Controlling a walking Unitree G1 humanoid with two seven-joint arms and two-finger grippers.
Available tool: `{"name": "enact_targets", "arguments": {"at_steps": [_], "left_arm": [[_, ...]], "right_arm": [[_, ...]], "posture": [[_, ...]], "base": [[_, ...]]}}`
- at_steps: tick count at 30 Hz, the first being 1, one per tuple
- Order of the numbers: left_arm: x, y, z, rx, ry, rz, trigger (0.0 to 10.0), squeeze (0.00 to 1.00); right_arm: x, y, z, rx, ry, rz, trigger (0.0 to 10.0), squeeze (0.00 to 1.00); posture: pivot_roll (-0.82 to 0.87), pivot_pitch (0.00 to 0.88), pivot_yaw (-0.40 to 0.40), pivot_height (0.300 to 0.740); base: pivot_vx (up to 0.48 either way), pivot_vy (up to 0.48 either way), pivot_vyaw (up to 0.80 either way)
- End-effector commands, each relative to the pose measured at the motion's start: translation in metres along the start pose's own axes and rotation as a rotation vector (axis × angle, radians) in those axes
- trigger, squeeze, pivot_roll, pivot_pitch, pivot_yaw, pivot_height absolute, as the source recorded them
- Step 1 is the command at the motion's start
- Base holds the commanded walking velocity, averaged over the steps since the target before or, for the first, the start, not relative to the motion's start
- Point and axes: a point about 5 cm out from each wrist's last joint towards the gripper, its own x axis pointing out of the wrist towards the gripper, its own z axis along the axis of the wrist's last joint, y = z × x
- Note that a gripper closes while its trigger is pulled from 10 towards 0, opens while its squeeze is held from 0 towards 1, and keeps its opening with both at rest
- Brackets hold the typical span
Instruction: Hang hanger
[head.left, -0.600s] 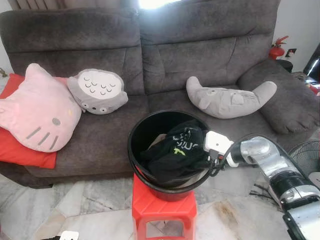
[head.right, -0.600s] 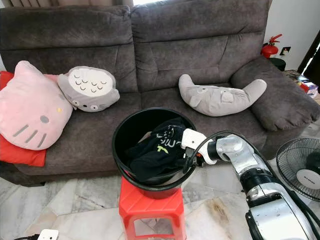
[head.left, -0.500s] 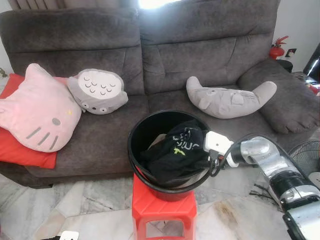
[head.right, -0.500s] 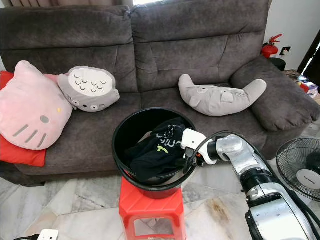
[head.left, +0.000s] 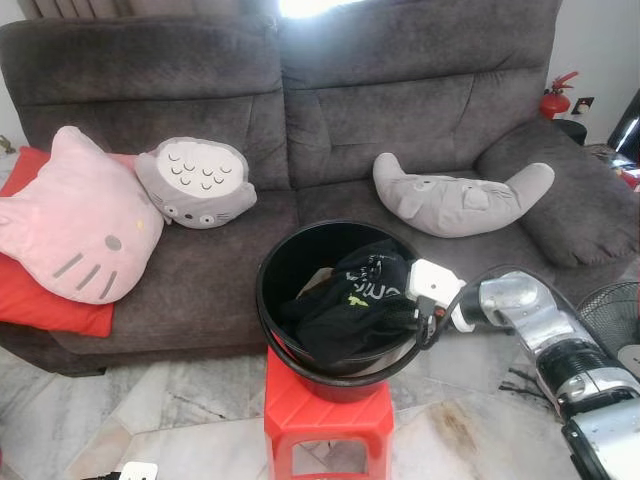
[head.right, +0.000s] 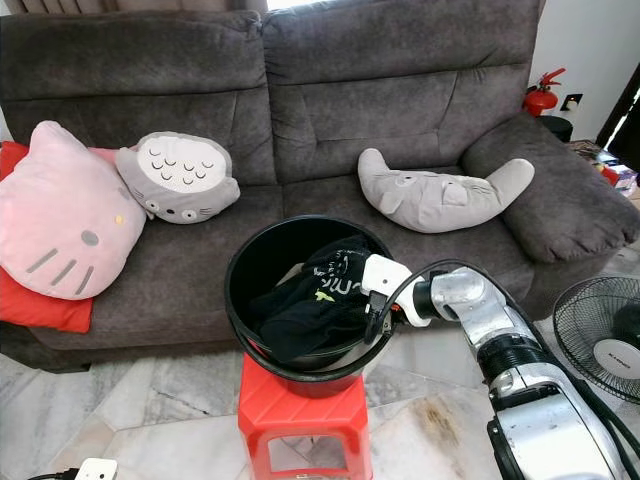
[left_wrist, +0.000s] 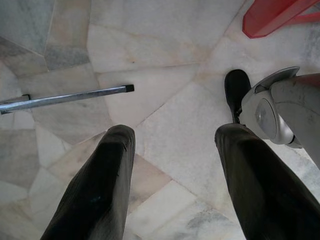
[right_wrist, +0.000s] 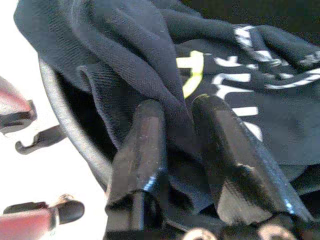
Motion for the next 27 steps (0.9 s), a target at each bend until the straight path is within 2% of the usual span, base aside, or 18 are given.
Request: {"name": "enact_targets", "arguments": {"at_steps": [1, 4, 5, 7, 9, 11, 14, 15, 16, 17, 18, 23, 24, 25, 26, 27], "left_arm": [[0.000, -0.001, 0.000, -0.009, 0.001, 0.002, 10.0, 0.00], [0.000, -0.001, 0.000, -0.007, 0.001, 0.004, 10.0, 0.00], [0.000, -0.001, 0.000, -0.005, 0.001, 0.004, 10.0, 0.00], [0.000, -0.001, 0.000, -0.005, 0.001, 0.005, 10.0, 0.00], [0.000, -0.001, 0.000, -0.004, 0.001, 0.006, 10.0, 0.00], [0.000, -0.001, 0.000, -0.004, 0.001, 0.007, 10.0, 0.00], [0.000, -0.001, 0.000, -0.005, 0.001, 0.007, 10.0, 0.00], [0.000, -0.001, 0.000, -0.004, 0.002, 0.007, 10.0, 0.00], [0.000, -0.001, 0.000, -0.004, 0.002, 0.007, 10.0, 0.00], [0.000, -0.001, 0.000, -0.004, 0.002, 0.007, 10.0, 0.00], [0.000, -0.001, 0.000, -0.004, 0.003, 0.007, 10.0, 0.00], [0.000, -0.001, 0.000, -0.003, 0.004, 0.005, 10.0, 0.00], [0.000, -0.001, -0.001, -0.002, 0.005, 0.004, 10.0, 0.00], [0.000, -0.001, -0.001, -0.002, 0.005, 0.004, 10.0, 0.00], [0.000, -0.001, -0.001, -0.002, 0.005, 0.004, 10.0, 0.00], [0.000, -0.001, -0.001, -0.002, 0.005, 0.004, 10.0, 0.00]], "right_arm": [[-0.006, -0.013, 0.013, -0.049, -0.035, -0.087, 0.0, 0.00], [-0.010, -0.022, 0.018, -0.075, -0.036, -0.177, 0.0, 0.00], [-0.013, -0.029, 0.021, -0.090, -0.033, -0.240, 0.0, 0.00], [-0.014, -0.031, 0.022, -0.095, -0.034, -0.260, 0.0, 0.00], [-0.020, -0.041, 0.028, -0.130, -0.034, -0.359, 0.0, 0.00], [-0.023, -0.045, 0.031, -0.137, -0.035, -0.407, 0.0, 0.00], [-0.022, -0.045, 0.030, -0.126, -0.026, -0.397, 0.0, 0.00], [-0.020, -0.043, 0.029, -0.120, -0.025, -0.381, 3.2, 0.00], [-0.019, -0.042, 0.028, -0.116, -0.025, -0.372, 3.2, 0.00], [-0.017, -0.039, 0.027, -0.095, -0.035, -0.343, 10.0, 0.00], [-0.014, -0.036, 0.025, -0.063, -0.052, -0.304, 10.0, 0.00], [-0.010, -0.027, 0.022, -0.028, -0.081, -0.184, 10.0, 0.00], [-0.011, -0.025, 0.024, -0.009, -0.111, -0.151, 10.0, 0.62], [-0.011, -0.025, 0.027, 0.004, -0.134, -0.129, 10.0, 0.76], [-0.011, -0.025, 0.028, 0.016, -0.146, -0.110, 10.0, 1.00], [-0.012, -0.024, 0.029, 0.024, -0.154, -0.098, 10.0, 1.00]], "posture": [[-0.09, 0.000, 0.053, 0.719], [-0.10, 0.000, 0.054, 0.719], [-0.09, 0.000, 0.053, 0.719], [-0.09, 0.000, 0.053, 0.719], [-0.09, 0.000, 0.052, 0.719], [-0.09, 0.000, 0.052, 0.719], [-0.09, 0.000, 0.050, 0.719], [-0.09, 0.000, 0.049, 0.719], [-0.09, 0.000, 0.049, 0.719], [-0.09, 0.000, 0.048, 0.719], [-0.09, 0.000, 0.049, 0.719], [-0.10, 0.000, 0.050, 0.719], [-0.10, 0.000, 0.050, 0.719], [-0.10, 0.000, 0.049, 0.719], [-0.10, 0.000, 0.049, 0.719], [-0.10, 0.000, 0.049, 0.719]], "base": [[0.000, 0.000, 0.00], [0.000, 0.000, 0.00], [0.000, 0.000, 0.00], [0.000, 0.000, 0.00], [0.000, 0.000, 0.00], [0.000, 0.000, 0.00], [0.000, 0.000, 0.00], [0.000, 0.000, 0.00], [0.000, 0.000, 0.00], [0.000, 0.000, 0.00], [0.000, 0.000, 0.00], [0.000, 0.000, 0.00], [0.000, 0.000, 0.00], [0.000, 0.000, 0.00], [0.000, 0.000, 0.00], [0.000, 0.000, 0.00]]}}
